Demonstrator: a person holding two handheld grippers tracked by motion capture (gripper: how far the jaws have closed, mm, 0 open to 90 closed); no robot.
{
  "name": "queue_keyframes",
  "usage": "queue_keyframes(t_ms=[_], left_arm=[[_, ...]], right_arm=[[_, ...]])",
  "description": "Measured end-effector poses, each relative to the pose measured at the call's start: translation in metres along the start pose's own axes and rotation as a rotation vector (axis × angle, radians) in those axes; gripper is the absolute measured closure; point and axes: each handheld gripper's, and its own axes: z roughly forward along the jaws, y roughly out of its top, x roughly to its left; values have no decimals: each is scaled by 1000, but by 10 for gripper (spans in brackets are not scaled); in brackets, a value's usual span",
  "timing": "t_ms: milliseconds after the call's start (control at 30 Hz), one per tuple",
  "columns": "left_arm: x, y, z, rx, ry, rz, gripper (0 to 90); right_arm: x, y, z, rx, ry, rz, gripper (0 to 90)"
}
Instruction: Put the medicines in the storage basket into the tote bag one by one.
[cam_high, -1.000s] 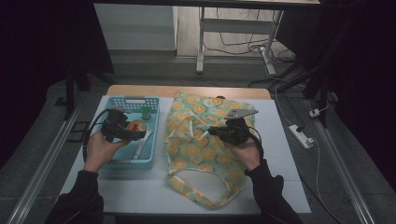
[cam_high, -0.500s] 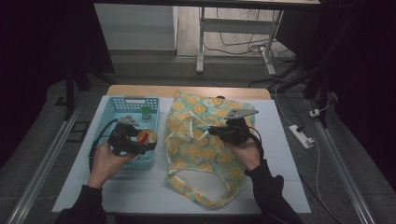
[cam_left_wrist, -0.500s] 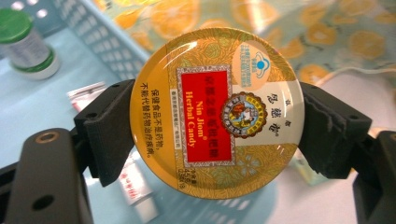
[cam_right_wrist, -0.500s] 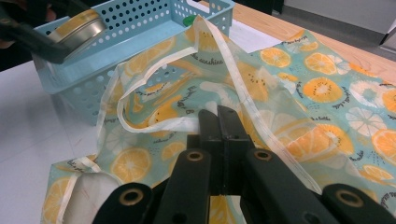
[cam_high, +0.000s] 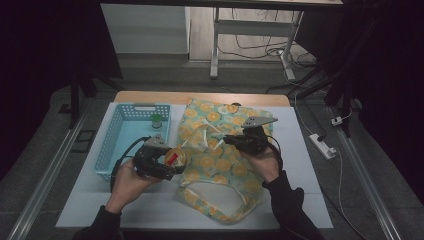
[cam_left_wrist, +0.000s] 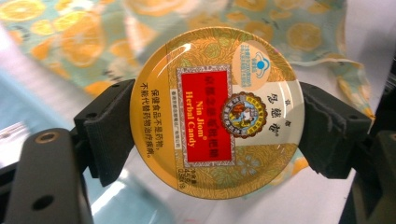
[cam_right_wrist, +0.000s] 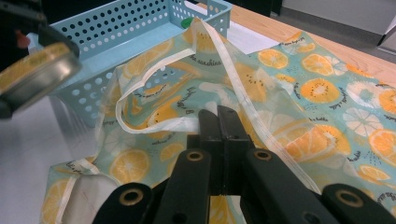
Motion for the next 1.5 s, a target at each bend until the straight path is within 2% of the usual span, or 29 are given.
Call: queue_keyframes(t_ms=[267, 633, 1033, 1267, 1333, 1400, 1500], left_arm=[[-15, 6, 28, 32, -55, 39, 206], [-27, 16, 66, 56, -80, 72, 206], [-27, 33, 101, 48, -101, 74, 206], [-20, 44, 122, 38, -80, 60, 206], [-17, 47, 126, 26, -53, 46, 205], [-14, 48, 130, 17, -43, 32, 206], [-12, 50, 136, 20, -8, 30, 206]], right_arm=[[0, 0, 0, -3, -5, -1, 900], [0, 1, -2, -13, -14, -3, 900], [1, 2, -3, -27, -17, -9, 900], [1, 3, -4, -33, -17, -10, 900], [1, 3, -4, -33, -17, -9, 900], [1, 2, -3, -31, -14, -10, 900], [1, 2, -2, -27, -18, -9, 900]])
